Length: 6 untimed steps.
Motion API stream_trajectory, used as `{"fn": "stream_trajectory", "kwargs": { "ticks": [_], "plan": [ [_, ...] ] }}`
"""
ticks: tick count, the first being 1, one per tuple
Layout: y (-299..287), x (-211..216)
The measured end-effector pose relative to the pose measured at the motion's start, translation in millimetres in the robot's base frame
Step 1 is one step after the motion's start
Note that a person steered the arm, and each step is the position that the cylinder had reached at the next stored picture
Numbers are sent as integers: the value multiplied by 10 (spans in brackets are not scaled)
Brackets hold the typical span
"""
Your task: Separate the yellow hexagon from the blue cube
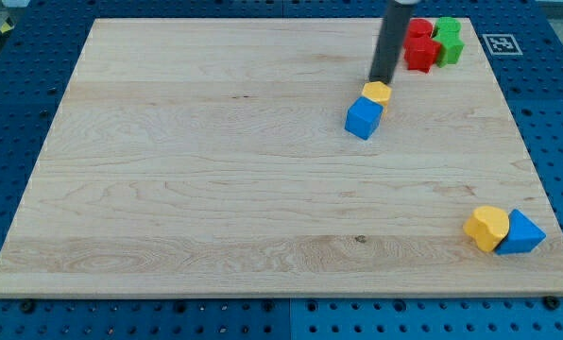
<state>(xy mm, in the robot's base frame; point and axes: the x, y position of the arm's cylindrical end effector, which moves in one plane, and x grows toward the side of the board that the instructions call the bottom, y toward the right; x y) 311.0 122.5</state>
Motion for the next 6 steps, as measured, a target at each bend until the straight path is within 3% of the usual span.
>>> {"fn": "stream_trajectory", "kwargs": {
  "ticks": [1, 2, 3, 4, 6],
  "plan": [
    [-277, -111],
    [-215, 516],
    [258, 1135],
    [533, 1442],
    [360, 1025]
  ]
}}
